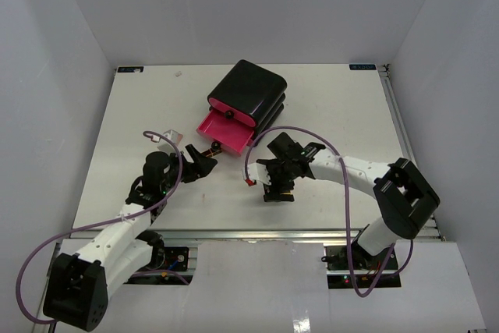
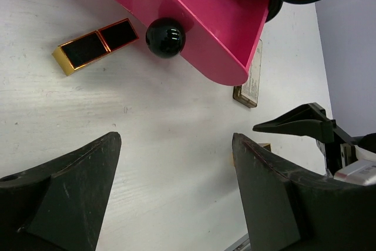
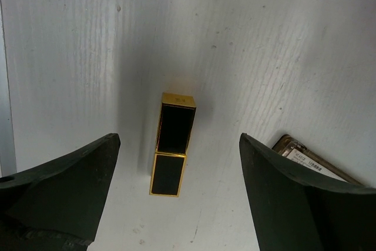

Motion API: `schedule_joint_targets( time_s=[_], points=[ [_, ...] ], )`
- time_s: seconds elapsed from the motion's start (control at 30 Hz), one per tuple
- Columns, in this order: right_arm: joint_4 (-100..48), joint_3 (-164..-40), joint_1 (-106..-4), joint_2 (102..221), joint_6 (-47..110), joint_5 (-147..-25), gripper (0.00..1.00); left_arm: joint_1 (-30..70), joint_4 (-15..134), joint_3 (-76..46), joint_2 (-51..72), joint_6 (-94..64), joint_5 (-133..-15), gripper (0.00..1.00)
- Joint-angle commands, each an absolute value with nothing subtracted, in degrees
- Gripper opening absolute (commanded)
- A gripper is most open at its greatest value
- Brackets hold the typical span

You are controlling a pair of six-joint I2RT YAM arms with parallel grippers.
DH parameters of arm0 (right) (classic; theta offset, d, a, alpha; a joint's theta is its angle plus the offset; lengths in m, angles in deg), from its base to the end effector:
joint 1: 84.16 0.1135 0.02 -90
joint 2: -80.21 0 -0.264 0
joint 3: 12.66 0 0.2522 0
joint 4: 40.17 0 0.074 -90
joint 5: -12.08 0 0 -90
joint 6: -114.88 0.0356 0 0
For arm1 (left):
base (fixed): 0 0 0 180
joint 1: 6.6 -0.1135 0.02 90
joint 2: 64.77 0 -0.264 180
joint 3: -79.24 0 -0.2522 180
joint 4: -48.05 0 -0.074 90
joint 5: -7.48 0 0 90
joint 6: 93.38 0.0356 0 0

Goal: Organize the makeup

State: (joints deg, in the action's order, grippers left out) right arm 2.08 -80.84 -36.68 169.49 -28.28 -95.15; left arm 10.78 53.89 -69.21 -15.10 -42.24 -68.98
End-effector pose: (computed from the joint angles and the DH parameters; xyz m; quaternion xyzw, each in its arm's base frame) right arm 0.1953 0.2285 0.1902 -0.7625 0.5877 0.1343 0.2348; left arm 0.1770 -0.0641 0.1922 -0.0920 0.8300 -0.3422 0.4307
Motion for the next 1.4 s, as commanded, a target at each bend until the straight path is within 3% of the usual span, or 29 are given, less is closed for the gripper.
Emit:
schedule_joint_targets(
  time_s=[0.0,0.2,0.47,0.57,0.83,1.13,1.37],
  points=[
    [-0.4,-80.2,-35.6,170.7,-25.7,-93.5,0.83,11.0,52.8,-70.4,-17.4,-42.6,-70.8,0.87],
    [-0.1,-81.0,-35.1,172.0,-24.3,-92.4,0.63,11.0,52.9,-71.3,-18.9,-42.5,-72.3,0.87],
    [1.3,-81.9,-34.8,173.7,-24.3,-91.5,0.5,11.0,52.8,-71.4,-18.3,-42.3,-72.4,0.87],
    [2.2,-83.1,-34.8,173.5,-24.5,-92.0,0.41,11.0,52.8,-71.4,-18.2,-41.9,-72.6,0.87],
    [9.7,-93.6,-34.7,170.1,-28.2,-98.6,0.19,12.0,52.9,-70.5,-14.5,-40.7,-72.5,0.84],
    [11.9,-116.3,-34.7,175.9,-26.2,-102.9,0.18,13.3,54.5,-69.8,-13.6,-40.0,-74.6,0.84],
    [0.1,-128.4,-34.5,187.6,-11.3,-90.8,0.15,13.9,55.9,-69.1,-13.3,-39.6,-76.0,0.84]
  ],
)
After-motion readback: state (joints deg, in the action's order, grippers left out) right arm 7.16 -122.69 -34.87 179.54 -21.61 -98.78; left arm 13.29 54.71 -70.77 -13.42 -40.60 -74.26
